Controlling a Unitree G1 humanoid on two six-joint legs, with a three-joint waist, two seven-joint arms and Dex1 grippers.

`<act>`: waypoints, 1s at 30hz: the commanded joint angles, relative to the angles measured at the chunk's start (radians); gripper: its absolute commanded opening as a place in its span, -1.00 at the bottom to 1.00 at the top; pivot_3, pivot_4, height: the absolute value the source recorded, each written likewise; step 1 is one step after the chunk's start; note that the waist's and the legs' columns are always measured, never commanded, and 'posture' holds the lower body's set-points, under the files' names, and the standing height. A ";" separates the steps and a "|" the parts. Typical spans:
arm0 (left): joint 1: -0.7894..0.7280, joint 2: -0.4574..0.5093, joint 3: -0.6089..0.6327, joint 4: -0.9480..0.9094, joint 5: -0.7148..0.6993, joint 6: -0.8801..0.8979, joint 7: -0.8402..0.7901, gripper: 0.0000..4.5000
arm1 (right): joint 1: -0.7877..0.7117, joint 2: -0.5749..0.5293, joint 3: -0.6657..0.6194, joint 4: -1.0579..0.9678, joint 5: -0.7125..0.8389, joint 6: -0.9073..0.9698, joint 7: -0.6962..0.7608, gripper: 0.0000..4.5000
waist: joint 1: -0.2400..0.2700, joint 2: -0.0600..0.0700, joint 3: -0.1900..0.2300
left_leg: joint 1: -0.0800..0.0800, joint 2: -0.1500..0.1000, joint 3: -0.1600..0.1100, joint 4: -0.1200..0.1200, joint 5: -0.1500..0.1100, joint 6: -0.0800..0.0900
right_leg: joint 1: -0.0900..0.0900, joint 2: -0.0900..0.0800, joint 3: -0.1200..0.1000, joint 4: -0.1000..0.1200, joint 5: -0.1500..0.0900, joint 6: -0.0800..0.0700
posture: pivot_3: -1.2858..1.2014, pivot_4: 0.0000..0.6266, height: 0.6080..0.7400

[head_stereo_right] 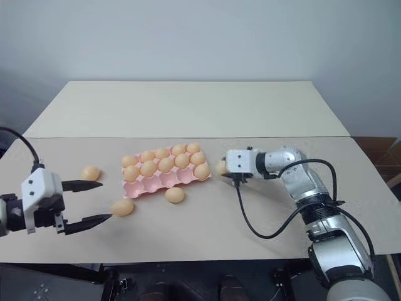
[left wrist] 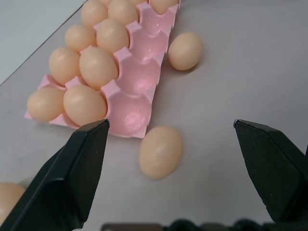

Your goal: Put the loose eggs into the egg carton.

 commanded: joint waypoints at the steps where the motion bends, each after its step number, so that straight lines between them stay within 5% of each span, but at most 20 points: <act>1: 0.010 0.013 0.038 0.004 0.010 -0.020 -0.013 1.00 | -0.039 0.054 0.001 -0.100 -0.003 0.038 -0.051 -0.12 | 0.002 0.000 0.000 | 0.000 0.000 0.000 0.000 0.000 0.000 | 0.000 0.000 0.000 0.000 0.000 0.000 | 0.03 -0.52 1.00; 7: -0.001 0.012 0.028 0.005 0.015 -0.022 -0.005 1.00 | -0.080 0.145 0.066 -0.054 -0.072 -0.030 -0.120 -0.12 | 0.006 0.000 0.000 | -0.001 0.000 0.000 0.000 0.000 0.000 | -0.001 0.000 0.000 0.000 0.000 0.000 | 0.03 -0.52 1.00; 19: 0.018 0.000 0.040 -0.022 0.015 -0.014 0.008 1.00 | -0.092 0.145 0.150 0.031 -0.149 -0.195 -0.127 -0.12 | 0.005 0.000 0.000 | -0.002 0.000 0.000 0.000 0.000 0.000 | -0.001 0.000 -0.001 0.000 0.000 0.000 | 0.03 -0.52 1.00; 26: 0.013 -0.003 0.030 -0.026 0.016 -0.016 0.016 1.00 | -0.106 0.149 0.159 0.076 -0.195 -0.216 -0.145 0.85 | 0.006 0.000 0.000 | -0.001 0.000 0.000 0.000 0.000 0.000 | -0.001 0.000 -0.001 0.000 0.000 0.000 | 0.03 -0.52 1.00; 30: 0.017 -0.006 0.032 -0.028 0.019 -0.019 0.018 1.00 | -0.096 0.139 0.146 0.040 -0.168 -0.210 -0.116 0.85 | 0.006 0.000 0.000 | -0.001 0.000 0.000 0.000 0.000 0.000 | -0.001 0.000 -0.001 0.000 0.000 0.000 | 0.03 -0.52 1.00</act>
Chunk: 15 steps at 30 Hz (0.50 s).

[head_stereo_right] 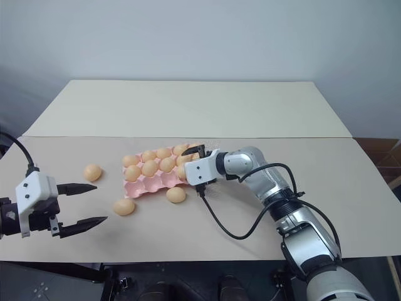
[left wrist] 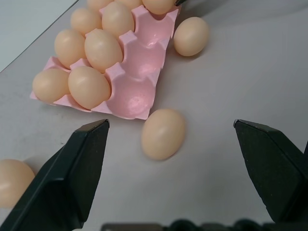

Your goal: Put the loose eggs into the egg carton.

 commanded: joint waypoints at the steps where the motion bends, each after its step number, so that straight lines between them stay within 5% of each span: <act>1: -0.001 0.000 0.024 -0.024 0.002 -0.017 0.005 1.00 | -0.013 -0.013 -0.023 -0.054 0.028 -0.010 0.011 0.85 | 0.000 0.000 0.000 | 0.000 0.000 0.000 0.000 0.000 0.000 | 0.000 0.000 0.000 0.000 0.000 0.000 | 0.03 -0.52 1.00; 10: -0.014 -0.001 0.018 -0.011 0.004 -0.032 0.001 1.00 | 0.093 -0.110 -0.109 -0.299 0.137 0.103 0.078 0.85 | 0.007 0.000 0.000 | 0.000 0.000 0.000 0.000 0.000 0.000 | 0.000 0.000 0.000 0.000 0.000 0.000 | 0.03 -0.52 1.00; 15: -0.005 0.000 0.031 -0.009 -0.002 -0.038 -0.011 1.00 | 0.231 -0.247 -0.247 -0.581 0.408 0.471 0.233 0.85 | 0.012 0.000 0.000 | -0.001 0.000 0.000 0.000 0.000 0.000 | 0.001 0.000 -0.001 -0.001 0.000 0.000 | 0.03 -0.52 1.00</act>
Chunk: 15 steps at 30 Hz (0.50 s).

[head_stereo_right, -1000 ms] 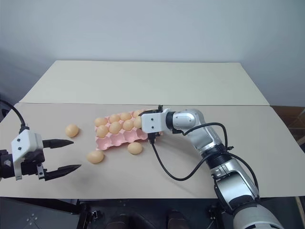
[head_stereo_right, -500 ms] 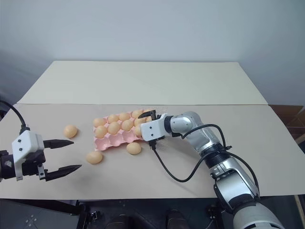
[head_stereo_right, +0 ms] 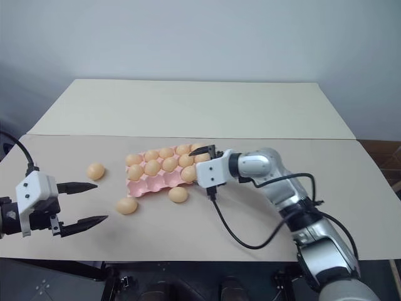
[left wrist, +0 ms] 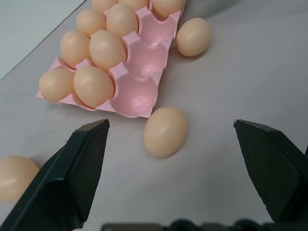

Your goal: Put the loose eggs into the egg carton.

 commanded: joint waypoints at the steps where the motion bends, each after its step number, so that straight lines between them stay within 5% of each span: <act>1: 0.000 0.004 0.035 -0.011 -0.005 -0.020 -0.008 1.00 | 0.057 -0.086 -0.128 -0.193 0.200 0.223 0.086 0.85 | 0.000 0.000 0.000 | 0.000 0.000 0.000 0.000 0.000 0.000 | 0.000 0.000 0.000 0.000 0.000 0.000 | 0.03 -0.52 1.00; 9: 0.007 0.007 0.046 0.000 -0.012 -0.031 -0.035 1.00 | 0.292 -0.299 -0.391 -0.427 0.521 0.524 0.157 0.85 | -0.006 0.000 0.000 | 0.001 0.000 0.000 0.000 0.000 0.000 | 0.001 0.000 0.000 -0.001 0.000 0.000 | 0.03 -0.52 1.00; 15: -0.011 0.014 0.031 0.012 -0.010 -0.031 -0.045 1.00 | 0.352 -0.338 -0.431 -0.492 0.584 0.580 0.114 0.85 | -0.006 0.000 0.000 | 0.002 0.000 0.000 0.000 0.000 0.000 | 0.002 0.001 0.000 -0.001 0.000 0.000 | 0.03 -0.52 1.00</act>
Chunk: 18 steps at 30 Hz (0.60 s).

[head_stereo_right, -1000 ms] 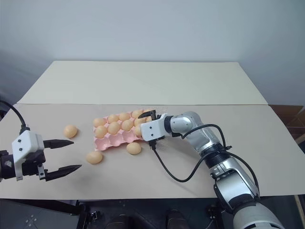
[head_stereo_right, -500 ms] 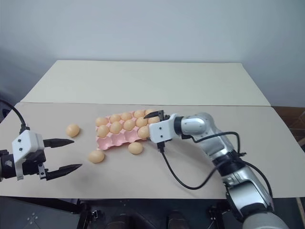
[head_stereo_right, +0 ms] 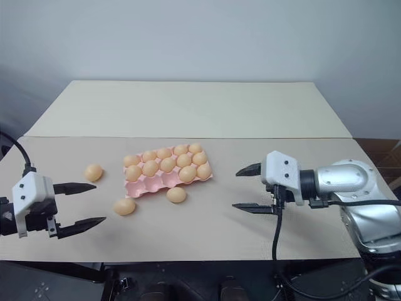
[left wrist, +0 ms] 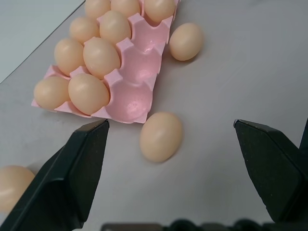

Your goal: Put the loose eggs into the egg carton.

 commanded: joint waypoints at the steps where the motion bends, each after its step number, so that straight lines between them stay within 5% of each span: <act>1: -0.019 0.015 0.010 -0.001 -0.006 -0.013 -0.005 1.00 | 0.007 -0.021 -0.035 -0.045 0.032 0.024 -0.031 0.85 | 0.001 0.000 0.000 | 0.000 0.000 0.000 0.000 0.000 0.000 | 0.000 0.000 0.000 0.000 0.000 0.000 | 0.03 -0.52 1.00; 9: -0.017 0.017 0.015 0.004 -0.002 -0.012 -0.014 1.00 | -0.048 -0.032 0.098 -0.067 -0.004 0.166 -0.131 0.85 | -0.002 0.000 0.000 | -0.001 0.000 0.000 0.000 0.000 0.000 | -0.001 0.000 0.000 0.000 0.000 0.000 | 0.03 -0.52 1.00; 18: -0.002 0.009 0.023 -0.005 0.004 -0.009 -0.006 1.00 | -0.241 0.265 0.385 -0.094 -0.075 0.511 -0.482 0.85 | 0.001 0.000 0.000 | -0.003 0.000 0.000 0.000 0.000 0.000 | -0.003 0.000 0.000 0.000 0.000 0.000 | 0.03 -0.52 1.00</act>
